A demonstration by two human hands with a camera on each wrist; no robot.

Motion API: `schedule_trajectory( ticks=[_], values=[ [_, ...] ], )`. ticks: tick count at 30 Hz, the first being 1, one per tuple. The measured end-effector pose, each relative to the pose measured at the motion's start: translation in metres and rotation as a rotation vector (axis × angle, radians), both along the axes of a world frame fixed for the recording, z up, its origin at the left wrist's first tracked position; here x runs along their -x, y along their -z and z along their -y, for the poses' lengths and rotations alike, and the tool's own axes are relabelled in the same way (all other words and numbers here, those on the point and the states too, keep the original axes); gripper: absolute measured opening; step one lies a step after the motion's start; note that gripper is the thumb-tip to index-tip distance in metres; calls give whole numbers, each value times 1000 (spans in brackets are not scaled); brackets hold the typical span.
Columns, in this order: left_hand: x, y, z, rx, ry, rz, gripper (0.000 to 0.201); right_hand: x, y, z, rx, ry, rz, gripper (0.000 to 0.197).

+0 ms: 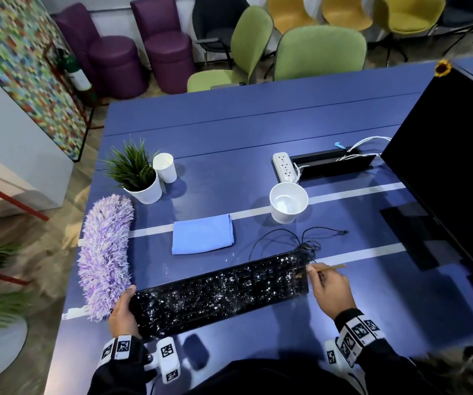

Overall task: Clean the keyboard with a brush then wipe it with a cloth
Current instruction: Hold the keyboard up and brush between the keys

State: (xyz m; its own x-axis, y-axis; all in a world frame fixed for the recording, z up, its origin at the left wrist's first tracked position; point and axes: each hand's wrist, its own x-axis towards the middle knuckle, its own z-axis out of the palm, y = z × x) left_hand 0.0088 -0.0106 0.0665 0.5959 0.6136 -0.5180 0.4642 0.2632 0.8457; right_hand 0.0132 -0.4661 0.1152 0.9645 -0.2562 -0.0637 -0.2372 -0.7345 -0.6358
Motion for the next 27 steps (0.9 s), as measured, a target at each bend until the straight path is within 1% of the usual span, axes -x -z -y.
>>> schedule_trajectory(
  ticks=[1,2,3,5,6,9,10,13,14,15,17,18,19,21,22,23,24,26,27],
  values=[
    [2,-1,-1,-5,14,-1,68,1,-2,-1,-11,0,29,17],
    [3,3,-3,4,-11,-17,71,2,-3,-4,-18,-30,29,17],
    [3,11,-7,34,-47,-39,73,3,-2,-6,-21,-83,12,17],
    [3,37,-21,76,-65,-52,73,6,-2,-11,-26,-154,-16,17],
    [3,43,-24,90,-67,-47,72,7,-2,-11,-18,-139,-1,17],
    [3,40,-23,124,-86,-38,70,6,-3,-7,1,23,89,22],
    [3,36,-21,124,-82,-42,70,7,-5,-9,-21,16,83,25],
    [1,29,-15,123,-92,-35,64,11,-10,-20,-52,-204,25,33],
    [0,29,-15,116,-91,-44,61,11,-10,-21,-37,-211,26,34],
    [0,31,-15,118,-84,-46,61,10,-7,-18,-21,-169,38,30],
    [1,34,-17,109,-76,-30,66,6,-3,-11,-8,-12,73,24],
    [2,40,-21,100,-66,-26,67,5,-2,-11,-19,21,75,22],
    [3,44,-22,93,-61,-29,69,6,-3,-12,-37,-5,64,20],
    [4,49,-26,85,-50,-13,68,9,-6,-19,-54,-154,17,16],
    [4,48,-26,87,-49,-9,66,11,-6,-20,-62,-188,9,15],
    [3,28,-15,99,-50,-30,65,11,-5,-17,-54,-171,14,15],
    [3,25,-14,104,-40,-39,66,10,-4,-13,-44,-109,21,18],
    [4,18,-12,48,2,-44,66,6,-2,-2,-1,43,65,26],
    [5,19,-14,35,7,-46,65,6,-2,0,-8,63,91,27]
  ],
)
